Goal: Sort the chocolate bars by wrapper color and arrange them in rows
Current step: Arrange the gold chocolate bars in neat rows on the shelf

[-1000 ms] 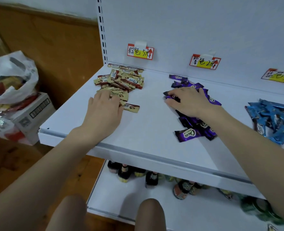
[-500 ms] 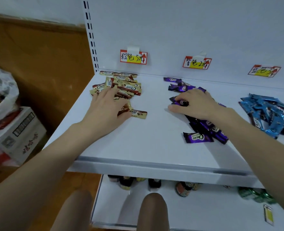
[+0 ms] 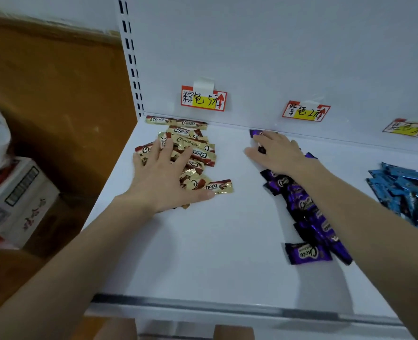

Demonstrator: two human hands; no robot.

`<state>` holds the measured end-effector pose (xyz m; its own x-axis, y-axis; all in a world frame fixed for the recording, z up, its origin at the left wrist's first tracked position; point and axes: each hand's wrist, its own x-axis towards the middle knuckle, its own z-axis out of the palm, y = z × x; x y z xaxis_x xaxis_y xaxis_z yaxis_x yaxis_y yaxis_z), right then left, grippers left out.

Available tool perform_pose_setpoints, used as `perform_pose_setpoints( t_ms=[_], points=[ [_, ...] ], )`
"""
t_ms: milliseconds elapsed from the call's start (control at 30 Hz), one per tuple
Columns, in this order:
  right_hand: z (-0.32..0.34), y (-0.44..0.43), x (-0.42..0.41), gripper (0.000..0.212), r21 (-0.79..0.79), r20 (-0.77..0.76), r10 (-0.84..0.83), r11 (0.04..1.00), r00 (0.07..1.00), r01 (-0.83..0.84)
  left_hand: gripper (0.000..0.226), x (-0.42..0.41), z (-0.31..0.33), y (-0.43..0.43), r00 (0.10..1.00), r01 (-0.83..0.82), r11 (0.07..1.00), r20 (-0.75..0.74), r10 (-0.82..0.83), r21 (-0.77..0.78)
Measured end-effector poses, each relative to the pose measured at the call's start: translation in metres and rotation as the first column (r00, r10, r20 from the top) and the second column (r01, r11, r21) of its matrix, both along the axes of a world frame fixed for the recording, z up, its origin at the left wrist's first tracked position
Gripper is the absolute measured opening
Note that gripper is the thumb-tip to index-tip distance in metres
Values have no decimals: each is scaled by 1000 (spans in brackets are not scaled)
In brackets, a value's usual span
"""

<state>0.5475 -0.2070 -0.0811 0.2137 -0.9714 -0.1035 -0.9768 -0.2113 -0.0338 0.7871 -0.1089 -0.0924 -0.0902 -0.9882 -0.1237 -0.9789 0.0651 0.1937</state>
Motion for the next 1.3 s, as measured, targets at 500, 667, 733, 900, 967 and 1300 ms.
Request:
perform_pose_setpoints(
  t_ms=[500,667,733,900,967,1300],
  points=[
    [0,25,-46,31,-104,2,25,994,1000,-25,53,-24,0,18,973,167,943,-109,-206,-287],
    [5,46,-65,31,-84,7,21,996,1000,-20,43,-30,5,40,964,191,933,-119,-236,-303],
    [1,56,-73,32,-105,30,25,994,999,-22,42,-30,6,50,969,189,937,-99,-227,-294],
    [1,79,-74,36,-252,195,43,968,980,8,38,-30,10,71,982,172,941,-28,-188,-291],
    [7,91,-70,39,-317,293,46,947,955,51,37,-28,8,71,981,179,937,-20,-194,-300],
    [-10,185,-36,56,-180,66,-97,978,993,107,45,-22,-1,62,956,267,876,-6,-294,-402]
  ],
)
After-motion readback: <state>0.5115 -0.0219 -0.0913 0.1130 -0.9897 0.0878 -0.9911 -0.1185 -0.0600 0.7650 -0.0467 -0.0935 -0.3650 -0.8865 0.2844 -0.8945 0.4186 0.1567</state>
